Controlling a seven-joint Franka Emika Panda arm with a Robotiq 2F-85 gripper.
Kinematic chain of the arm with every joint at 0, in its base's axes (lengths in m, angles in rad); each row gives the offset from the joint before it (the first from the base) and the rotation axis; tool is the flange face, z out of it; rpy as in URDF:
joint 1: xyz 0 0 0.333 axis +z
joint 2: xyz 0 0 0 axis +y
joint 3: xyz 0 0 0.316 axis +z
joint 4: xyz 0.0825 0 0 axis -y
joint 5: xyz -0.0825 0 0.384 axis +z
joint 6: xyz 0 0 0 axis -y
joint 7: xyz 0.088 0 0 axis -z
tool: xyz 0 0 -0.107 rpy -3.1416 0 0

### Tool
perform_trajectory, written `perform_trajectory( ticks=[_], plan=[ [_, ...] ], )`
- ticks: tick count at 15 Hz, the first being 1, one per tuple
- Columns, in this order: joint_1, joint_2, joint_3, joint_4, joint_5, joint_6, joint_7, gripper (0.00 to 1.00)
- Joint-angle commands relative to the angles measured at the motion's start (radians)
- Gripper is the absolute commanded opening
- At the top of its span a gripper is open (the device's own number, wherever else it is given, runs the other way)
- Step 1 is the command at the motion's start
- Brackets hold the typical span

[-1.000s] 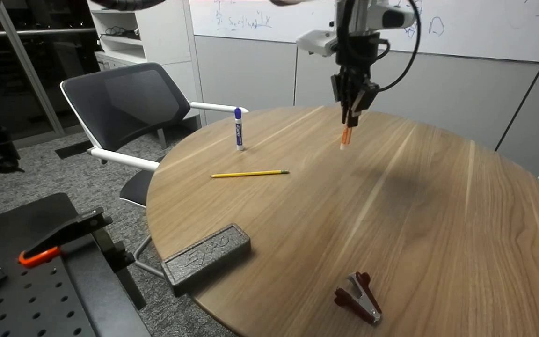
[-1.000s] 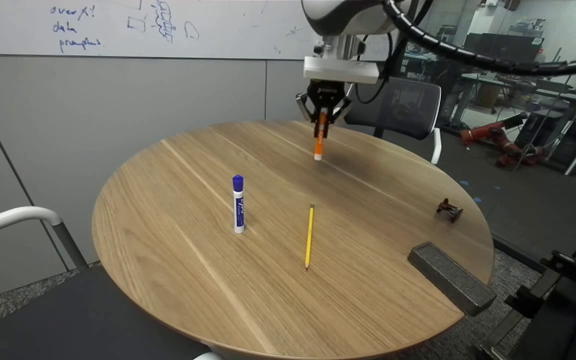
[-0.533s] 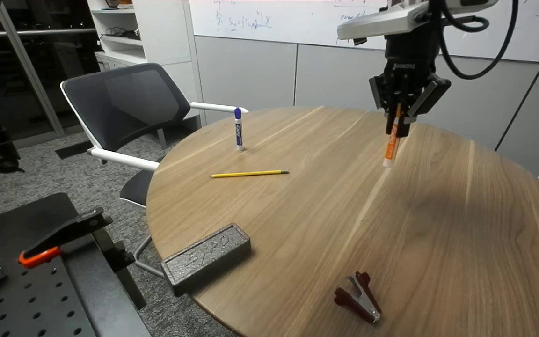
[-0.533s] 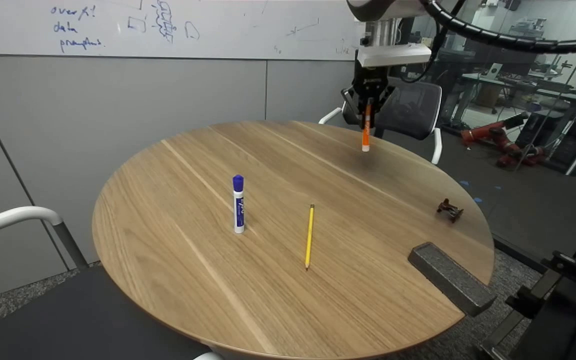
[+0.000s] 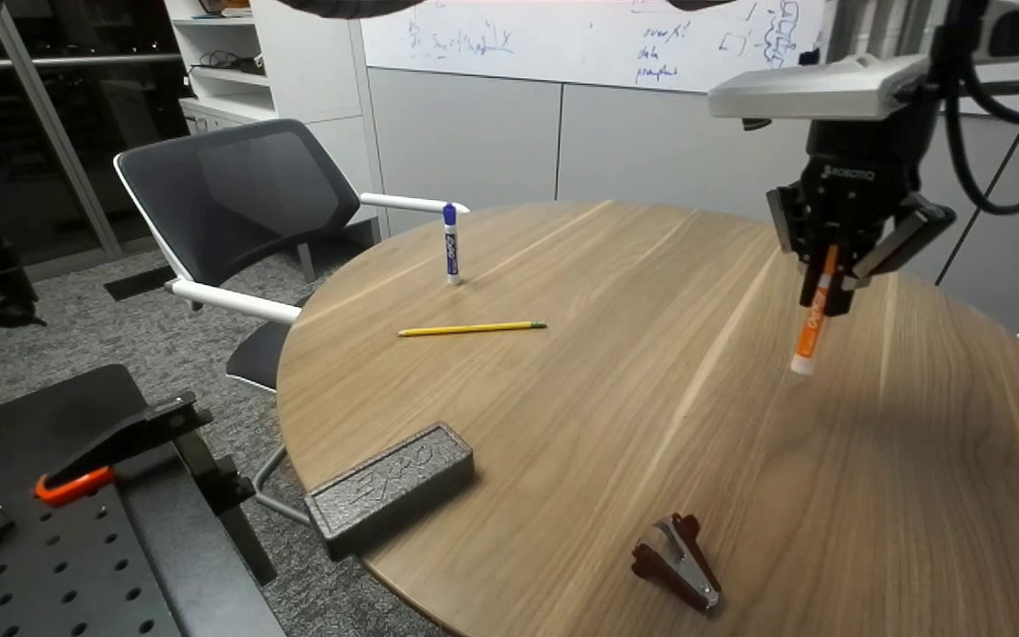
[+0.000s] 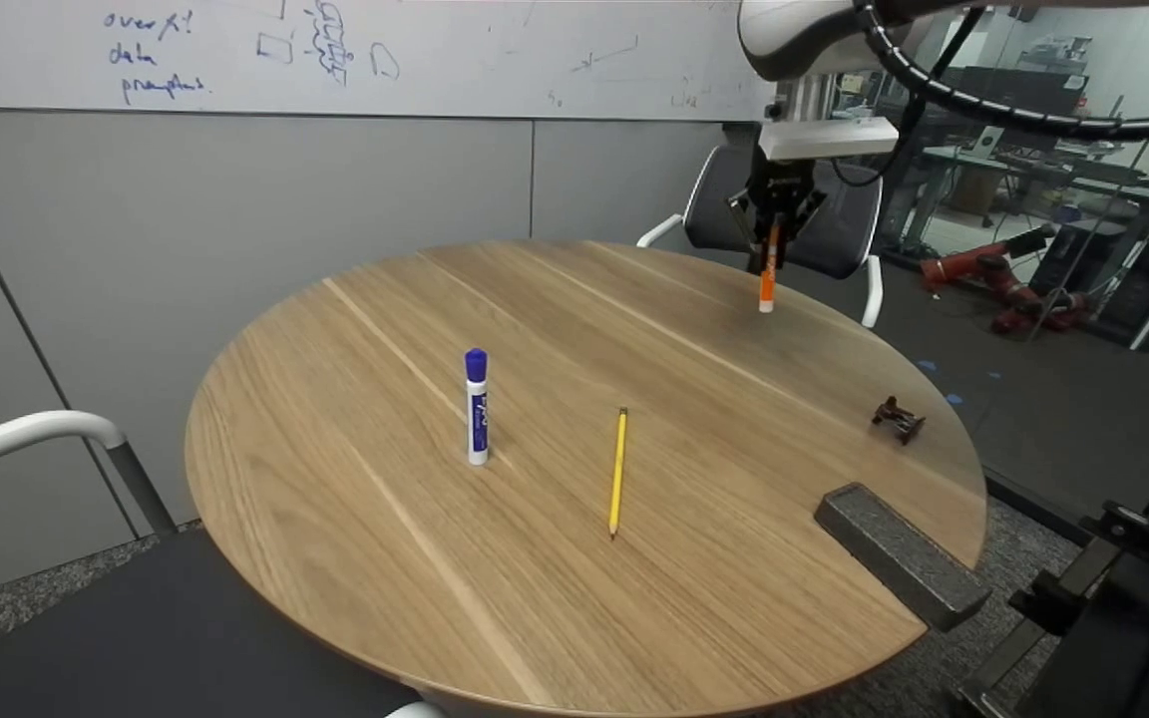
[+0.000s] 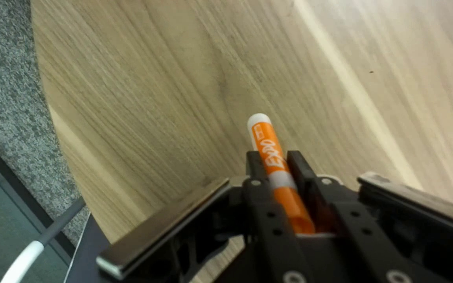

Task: Move the orange marker to the right

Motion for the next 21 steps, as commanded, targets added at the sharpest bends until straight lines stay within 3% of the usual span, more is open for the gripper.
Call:
perform_trajectory(
  ticks=[1, 7, 15, 16, 18, 21],
  plan=[
    [-0.078, 0.06, -0.003, 0.025, 0.024, 0.056, 0.03, 0.05],
    [-0.187, 0.093, 0.001, -0.003, 0.047, 0.166, 0.021, 0.05],
    [-0.222, 0.106, 0.012, 0.008, 0.074, 0.211, 0.01, 0.05],
    [-0.222, 0.106, 0.01, 0.007, 0.074, 0.211, 0.01, 0.45],
    [-0.221, 0.115, 0.006, 0.02, 0.07, 0.207, 0.011, 0.52],
    [-0.22, 0.107, 0.0, 0.011, 0.065, 0.181, 0.013, 0.74]
  ],
)
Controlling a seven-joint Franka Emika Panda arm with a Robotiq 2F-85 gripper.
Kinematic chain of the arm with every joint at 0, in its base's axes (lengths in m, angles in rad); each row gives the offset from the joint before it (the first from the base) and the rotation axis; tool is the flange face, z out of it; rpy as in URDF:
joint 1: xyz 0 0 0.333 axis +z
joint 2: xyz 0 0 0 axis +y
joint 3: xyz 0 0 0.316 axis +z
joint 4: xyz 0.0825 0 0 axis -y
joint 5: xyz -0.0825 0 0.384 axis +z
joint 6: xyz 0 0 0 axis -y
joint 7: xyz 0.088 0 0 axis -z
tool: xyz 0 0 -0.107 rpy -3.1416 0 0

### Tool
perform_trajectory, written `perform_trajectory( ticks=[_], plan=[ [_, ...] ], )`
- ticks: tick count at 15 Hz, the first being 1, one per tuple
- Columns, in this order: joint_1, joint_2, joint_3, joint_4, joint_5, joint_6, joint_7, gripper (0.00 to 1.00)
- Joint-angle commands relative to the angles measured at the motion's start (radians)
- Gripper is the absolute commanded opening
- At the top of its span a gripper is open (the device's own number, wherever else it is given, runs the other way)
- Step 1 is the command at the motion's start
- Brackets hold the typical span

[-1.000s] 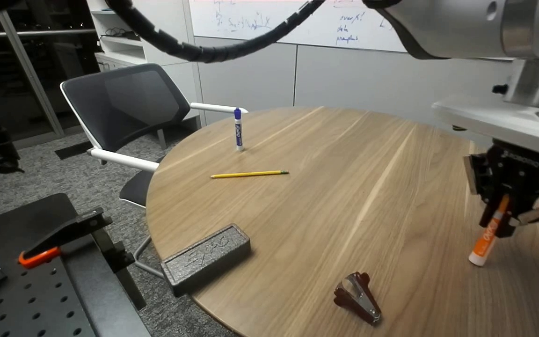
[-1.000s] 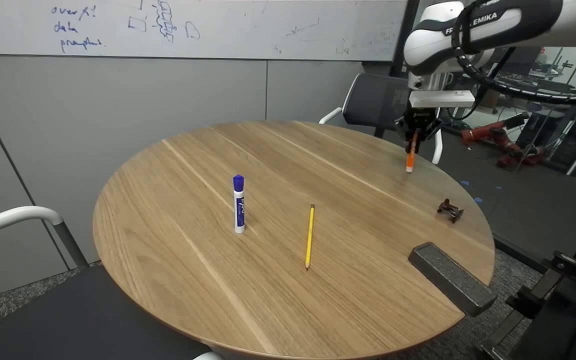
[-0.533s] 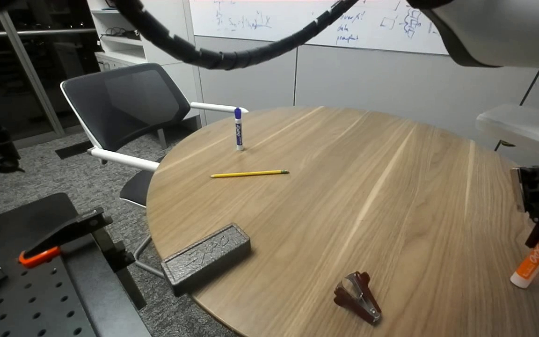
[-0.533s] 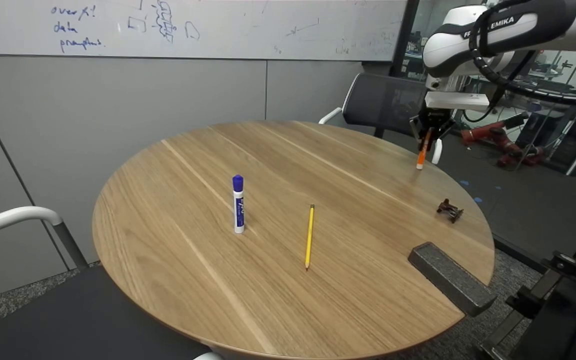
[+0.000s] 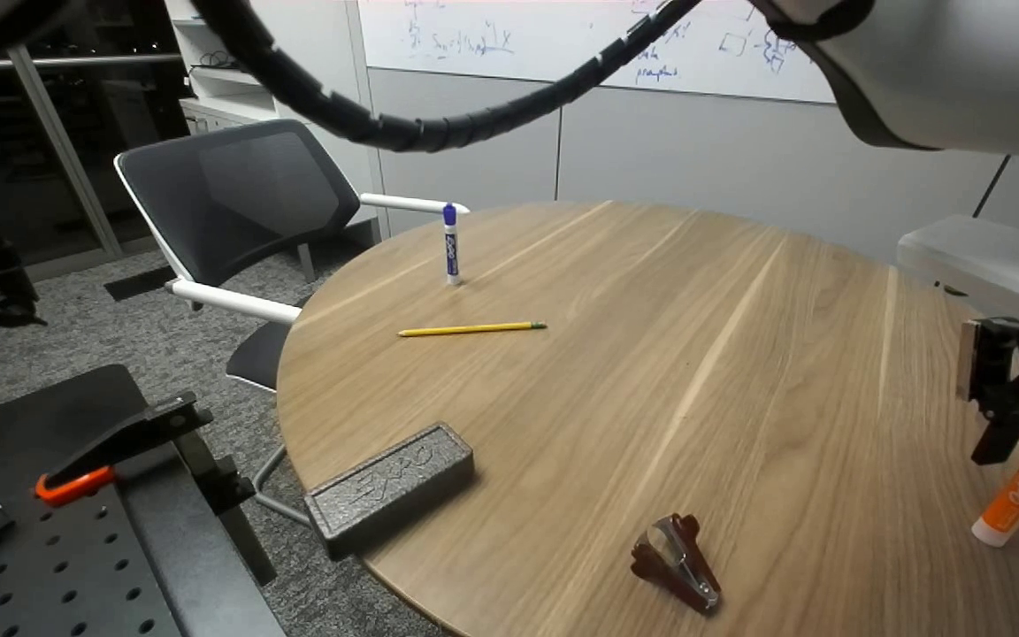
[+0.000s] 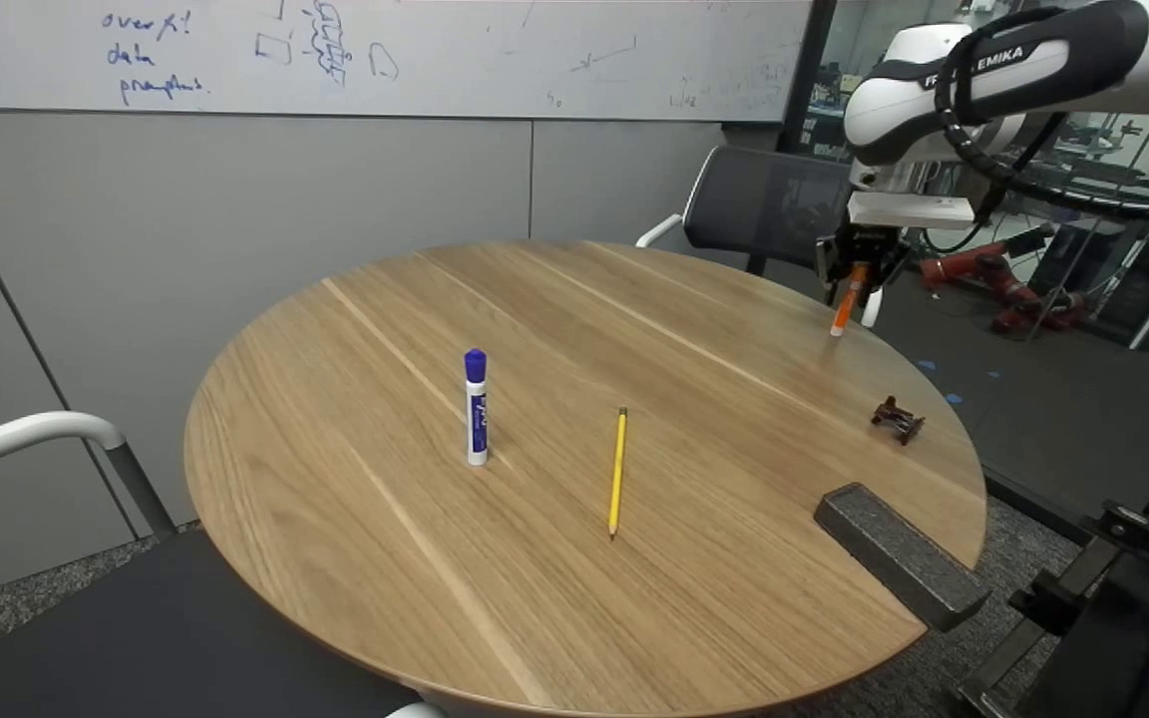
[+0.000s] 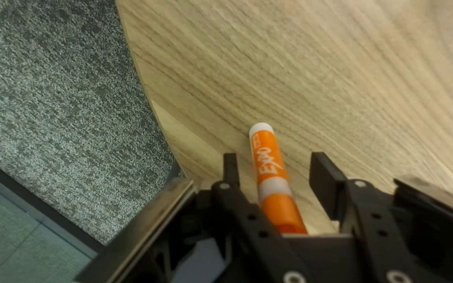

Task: Move the orange marker to the right

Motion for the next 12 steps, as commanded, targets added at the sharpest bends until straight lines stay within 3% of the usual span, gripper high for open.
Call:
perform_trajectory(
  ticks=[1, 3, 4, 8, 9, 12],
  plan=[
    [-0.009, -0.006, -0.005, 0.004, 0.01, -0.027, -0.003, 0.82],
    [-0.016, -0.027, -0.01, 0.0, 0.007, -0.069, -0.013, 0.97],
    [-0.016, -0.043, -0.021, -0.01, -0.004, -0.114, -0.017, 1.0],
    [-0.023, -0.148, -0.068, -0.029, -0.044, -0.382, -0.054, 1.0],
    [-0.02, -0.083, -0.055, -0.006, -0.031, -0.28, -0.023, 1.0],
    [-0.027, -0.079, -0.056, 0.036, -0.031, -0.317, -0.027, 1.0]
  ],
)
